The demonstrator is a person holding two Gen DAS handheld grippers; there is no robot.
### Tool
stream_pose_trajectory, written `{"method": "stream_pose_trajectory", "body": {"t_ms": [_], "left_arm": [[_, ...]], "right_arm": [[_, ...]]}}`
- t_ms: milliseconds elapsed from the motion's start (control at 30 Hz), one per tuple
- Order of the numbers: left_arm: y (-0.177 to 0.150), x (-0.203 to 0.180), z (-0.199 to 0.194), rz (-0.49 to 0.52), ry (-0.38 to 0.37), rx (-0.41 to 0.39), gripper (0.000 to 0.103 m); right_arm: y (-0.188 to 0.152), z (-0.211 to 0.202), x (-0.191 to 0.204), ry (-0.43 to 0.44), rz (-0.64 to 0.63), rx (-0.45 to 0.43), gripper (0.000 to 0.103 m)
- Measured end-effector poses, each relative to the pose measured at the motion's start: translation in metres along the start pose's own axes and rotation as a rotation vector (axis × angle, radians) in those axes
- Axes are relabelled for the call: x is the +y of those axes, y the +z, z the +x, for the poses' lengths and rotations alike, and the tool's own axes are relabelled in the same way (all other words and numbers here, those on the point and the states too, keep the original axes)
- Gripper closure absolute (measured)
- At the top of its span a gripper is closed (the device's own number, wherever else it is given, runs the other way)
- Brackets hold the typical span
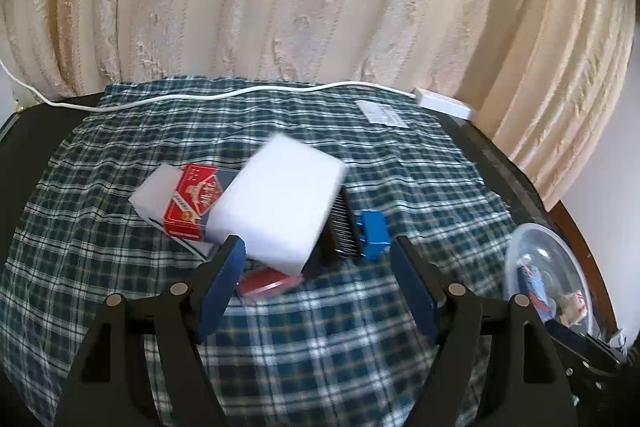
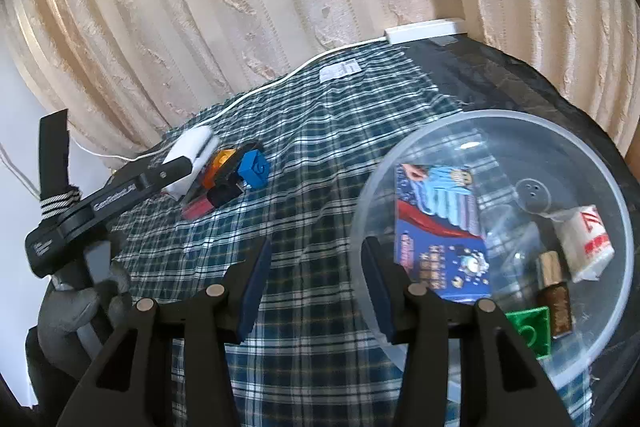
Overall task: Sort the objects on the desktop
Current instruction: 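Move the left tool to the white foam sponge and grasp it, then move the right tool toward the blue Lego block while the left tool holds the sponge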
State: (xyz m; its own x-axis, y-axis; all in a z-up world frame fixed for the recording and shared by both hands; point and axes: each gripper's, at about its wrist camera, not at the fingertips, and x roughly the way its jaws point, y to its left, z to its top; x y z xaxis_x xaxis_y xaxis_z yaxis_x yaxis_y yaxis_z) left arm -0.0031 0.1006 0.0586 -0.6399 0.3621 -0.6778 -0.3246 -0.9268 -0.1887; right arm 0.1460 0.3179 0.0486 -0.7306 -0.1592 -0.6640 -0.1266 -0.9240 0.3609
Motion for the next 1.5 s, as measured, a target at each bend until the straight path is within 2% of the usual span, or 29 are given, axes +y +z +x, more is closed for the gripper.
{"method": "stream_pose_trajectory", "body": {"t_ms": [133,367,467,533,733,867,1033,1233,1433,1500], "left_arm": [[0.003,0.006,0.008,-0.001,0.011,0.016,0.025],[0.011,0.012,0.002,0.018,0.015,-0.004,0.025],[0.019,0.015,0.003,0.036,0.001,-0.012,0.024],[0.022,0.018,0.006,0.038,-0.007,-0.010,0.017],[0.025,0.015,0.018,0.086,-0.069,0.009,0.017],[0.024,0.011,0.027,0.133,-0.051,0.009,0.017],[0.024,0.019,0.036,0.123,-0.048,0.017,0.017],[0.023,0.021,0.037,0.139,-0.073,0.007,0.016],[0.021,0.017,0.030,0.152,-0.157,0.015,0.016],[0.020,0.013,0.027,0.170,-0.163,0.016,0.016]], "right_arm": [[0.002,0.008,0.006,0.011,-0.009,0.012,0.052],[0.007,0.023,0.013,0.033,-0.015,0.030,0.048],[0.009,0.029,0.017,0.046,-0.019,0.039,0.046],[0.010,0.032,0.020,0.053,-0.027,0.042,0.046],[0.013,0.040,0.026,0.063,-0.037,0.053,0.043],[0.014,0.047,0.029,0.066,-0.041,0.063,0.043],[0.015,0.051,0.034,0.065,-0.054,0.072,0.043],[0.016,0.060,0.037,0.057,-0.055,0.088,0.043],[0.014,0.067,0.042,0.057,-0.062,0.103,0.043],[0.014,0.068,0.043,0.057,-0.062,0.105,0.043]]}}
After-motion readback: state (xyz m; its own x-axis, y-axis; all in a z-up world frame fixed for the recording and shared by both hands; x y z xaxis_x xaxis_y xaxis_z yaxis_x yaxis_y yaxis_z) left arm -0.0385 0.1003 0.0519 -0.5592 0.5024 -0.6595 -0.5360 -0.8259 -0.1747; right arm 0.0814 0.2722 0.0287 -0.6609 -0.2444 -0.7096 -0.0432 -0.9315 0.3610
